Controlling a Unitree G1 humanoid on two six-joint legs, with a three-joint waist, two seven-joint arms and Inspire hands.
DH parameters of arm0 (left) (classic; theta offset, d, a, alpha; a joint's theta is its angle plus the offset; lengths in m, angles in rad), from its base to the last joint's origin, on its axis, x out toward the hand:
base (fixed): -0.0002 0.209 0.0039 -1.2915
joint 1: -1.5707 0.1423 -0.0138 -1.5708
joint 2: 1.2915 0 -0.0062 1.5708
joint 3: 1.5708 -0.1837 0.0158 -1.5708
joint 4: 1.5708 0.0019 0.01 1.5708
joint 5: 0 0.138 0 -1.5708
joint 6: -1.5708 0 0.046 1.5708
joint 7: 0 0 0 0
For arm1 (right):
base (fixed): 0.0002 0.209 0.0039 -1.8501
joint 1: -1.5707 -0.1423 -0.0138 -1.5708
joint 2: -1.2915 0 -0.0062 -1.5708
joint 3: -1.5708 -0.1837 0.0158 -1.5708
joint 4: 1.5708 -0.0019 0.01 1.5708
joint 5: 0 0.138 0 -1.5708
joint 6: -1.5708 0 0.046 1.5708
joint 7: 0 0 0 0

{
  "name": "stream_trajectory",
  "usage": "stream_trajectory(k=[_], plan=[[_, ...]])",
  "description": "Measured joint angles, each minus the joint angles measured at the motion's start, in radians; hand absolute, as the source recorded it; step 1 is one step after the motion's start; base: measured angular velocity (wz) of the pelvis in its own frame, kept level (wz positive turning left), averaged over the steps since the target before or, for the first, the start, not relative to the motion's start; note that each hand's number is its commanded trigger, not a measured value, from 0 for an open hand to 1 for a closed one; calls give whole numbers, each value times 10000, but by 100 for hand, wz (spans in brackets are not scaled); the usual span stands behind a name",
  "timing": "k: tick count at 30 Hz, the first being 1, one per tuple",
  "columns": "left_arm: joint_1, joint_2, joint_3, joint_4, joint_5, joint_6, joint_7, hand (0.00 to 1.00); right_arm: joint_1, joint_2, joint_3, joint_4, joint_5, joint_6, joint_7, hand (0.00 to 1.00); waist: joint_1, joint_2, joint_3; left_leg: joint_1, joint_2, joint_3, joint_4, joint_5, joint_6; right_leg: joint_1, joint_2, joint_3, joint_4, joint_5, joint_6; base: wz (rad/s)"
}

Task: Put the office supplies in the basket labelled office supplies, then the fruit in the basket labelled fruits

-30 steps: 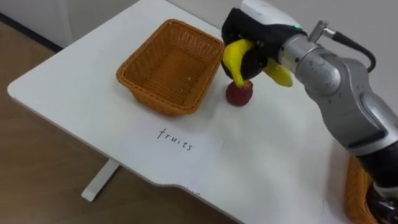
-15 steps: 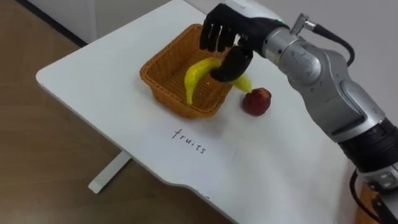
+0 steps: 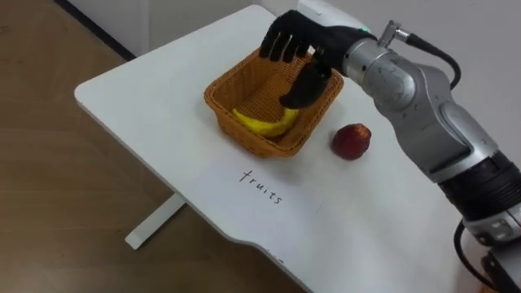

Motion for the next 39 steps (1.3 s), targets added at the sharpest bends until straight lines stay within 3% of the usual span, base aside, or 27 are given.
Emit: stream_trajectory(k=[16, 22, 23, 26, 29, 31, 36, 39], plan=[[-9, 15, 7, -12, -17, 65, 18, 0, 4, 0, 288, 424, 62, -12, -421, 0, 9, 41, 29, -1, -5, -15, -21, 0, 0, -1, 15, 251, -6, -12, 17, 0], [-15, -6, -14, -16, -21, 98, 39, 0, 54, -15, 330, 448, 1022, -40, -940, 0, -87, 110, 49, 63, -1, 5, 4, -1, 1, 67, 6, 227, -13, -11, 17, 0], [-35, -5, -13, -16, -20, 97, 42, 0, 107, -48, 329, 462, 1341, -100, -1181, 0, -89, 173, 95, 110, -3, 4, 1, -2, 2, 118, 0, 218, -12, -11, 17, 0], [-9, -32, -26, -15, 2, 99, 141, 0, 288, -57, -7, 526, 2115, -397, -1618, 0, -333, 298, 123, 111, -11, -5, 3, -7, 3, 138, -14, 249, -3, -12, 17, 3], [185, -91, -123, -14, -6, 99, 141, 0, 770, -58, -748, 527, 3208, -540, -2312, 0, -435, 505, 56, 174, -26, 82, 3, 14, 30, 177, -28, 259, 1, -11, 18, -7], [248, -141, -243, -14, -8, 99, 160, 0, 838, -63, -964, 592, 3898, -585, -2816, 0, -644, 677, 58, 173, -32, 109, 19, 22, 39, 177, -42, 246, -2, -10, 18, -7], [112, -655, -410, 142, -3, 28, 273, 0, 1266, 113, -1412, 1029, 5194, -1196, -4060, 0, -931, 1371, -38, 183, -88, 243, 13, 43, 78, 156, -122, 265, -3, -14, 25, -7], [139, -813, -406, 56, 7, 76, 250, 0, 1735, 343, -1779, 1165, 5404, -1197, -4634, 0, -1023, 1491, -106, 167, -98, 282, -6, 55, 92, 131, -153, 255, -3, -20, 34, -1]])
